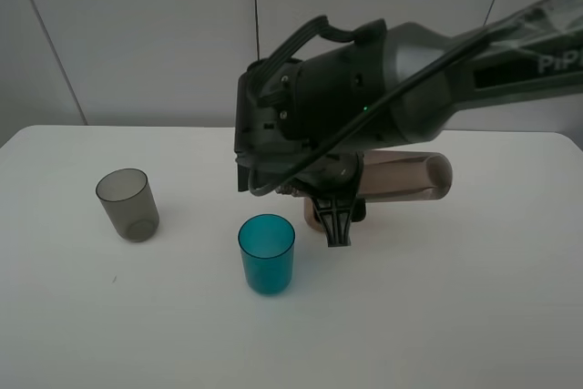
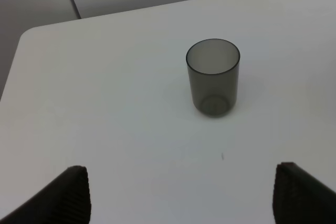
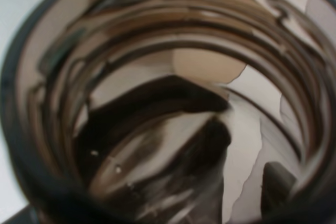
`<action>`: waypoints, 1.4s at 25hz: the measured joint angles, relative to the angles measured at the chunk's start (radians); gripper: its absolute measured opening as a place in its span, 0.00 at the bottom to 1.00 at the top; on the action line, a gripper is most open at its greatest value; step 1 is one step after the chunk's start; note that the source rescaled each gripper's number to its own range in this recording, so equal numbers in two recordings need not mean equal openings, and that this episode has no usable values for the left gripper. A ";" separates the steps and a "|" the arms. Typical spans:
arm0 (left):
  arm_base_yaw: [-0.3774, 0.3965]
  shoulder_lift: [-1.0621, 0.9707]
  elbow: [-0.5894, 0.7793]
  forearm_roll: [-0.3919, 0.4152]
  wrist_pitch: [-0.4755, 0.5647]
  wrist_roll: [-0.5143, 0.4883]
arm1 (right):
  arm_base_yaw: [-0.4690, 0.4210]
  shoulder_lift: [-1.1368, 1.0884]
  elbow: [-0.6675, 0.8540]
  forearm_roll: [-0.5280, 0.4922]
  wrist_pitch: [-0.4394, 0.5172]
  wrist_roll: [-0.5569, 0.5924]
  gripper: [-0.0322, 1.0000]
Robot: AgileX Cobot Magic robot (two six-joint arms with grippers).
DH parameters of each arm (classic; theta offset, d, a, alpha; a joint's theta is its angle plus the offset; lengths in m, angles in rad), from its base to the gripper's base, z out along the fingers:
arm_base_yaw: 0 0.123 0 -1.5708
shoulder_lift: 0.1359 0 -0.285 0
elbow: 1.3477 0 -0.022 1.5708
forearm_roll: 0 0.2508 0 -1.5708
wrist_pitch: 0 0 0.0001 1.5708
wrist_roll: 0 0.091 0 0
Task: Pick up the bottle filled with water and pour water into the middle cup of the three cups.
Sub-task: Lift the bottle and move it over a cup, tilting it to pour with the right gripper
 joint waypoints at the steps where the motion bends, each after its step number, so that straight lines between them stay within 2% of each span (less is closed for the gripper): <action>1: 0.000 0.000 0.000 0.000 0.000 0.000 | 0.003 0.000 0.000 -0.001 0.000 0.002 0.03; 16: 0.000 0.000 0.000 0.000 0.000 0.000 | 0.033 0.000 0.070 -0.022 0.000 0.022 0.03; 35: 0.000 0.000 0.000 0.000 0.000 0.000 | 0.062 0.000 0.078 -0.134 -0.002 0.028 0.03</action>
